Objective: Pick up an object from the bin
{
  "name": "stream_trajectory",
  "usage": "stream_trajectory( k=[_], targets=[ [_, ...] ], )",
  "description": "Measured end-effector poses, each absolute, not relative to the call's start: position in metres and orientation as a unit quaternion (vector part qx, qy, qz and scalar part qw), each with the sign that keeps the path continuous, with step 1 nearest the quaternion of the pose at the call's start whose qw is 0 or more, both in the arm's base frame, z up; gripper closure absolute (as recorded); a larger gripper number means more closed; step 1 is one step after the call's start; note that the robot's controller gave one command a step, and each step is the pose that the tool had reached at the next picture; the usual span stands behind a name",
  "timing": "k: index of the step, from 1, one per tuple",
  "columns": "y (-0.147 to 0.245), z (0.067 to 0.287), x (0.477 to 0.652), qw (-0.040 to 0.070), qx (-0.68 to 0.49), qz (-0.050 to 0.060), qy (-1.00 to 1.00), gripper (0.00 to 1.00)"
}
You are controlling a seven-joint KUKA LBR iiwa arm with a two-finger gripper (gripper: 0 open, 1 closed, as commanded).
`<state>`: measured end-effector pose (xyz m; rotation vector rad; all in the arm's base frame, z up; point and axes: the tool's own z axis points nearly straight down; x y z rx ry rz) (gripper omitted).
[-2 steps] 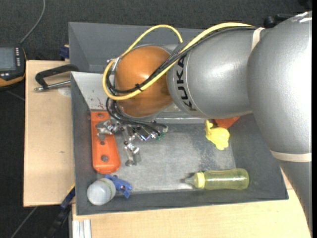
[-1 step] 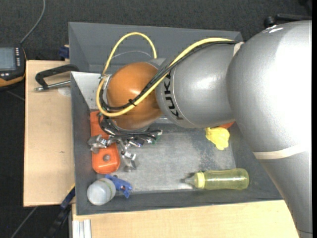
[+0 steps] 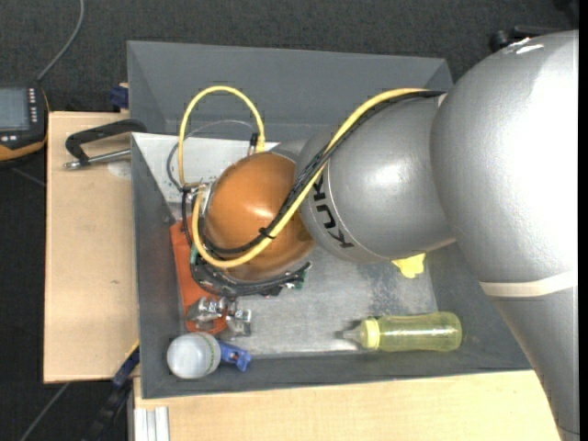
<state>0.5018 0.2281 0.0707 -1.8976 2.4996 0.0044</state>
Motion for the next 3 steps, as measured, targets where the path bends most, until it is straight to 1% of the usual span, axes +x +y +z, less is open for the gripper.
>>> stream_trajectory(
  k=[1,2,3],
  targets=[
    [0.228,0.071,0.502,0.002,-0.605,0.001,0.797,1.0],
    [0.228,0.075,0.502,0.002,-0.604,0.002,0.797,1.0],
    [0.228,0.087,0.501,0.001,-0.604,0.002,0.797,1.0]
  ],
)
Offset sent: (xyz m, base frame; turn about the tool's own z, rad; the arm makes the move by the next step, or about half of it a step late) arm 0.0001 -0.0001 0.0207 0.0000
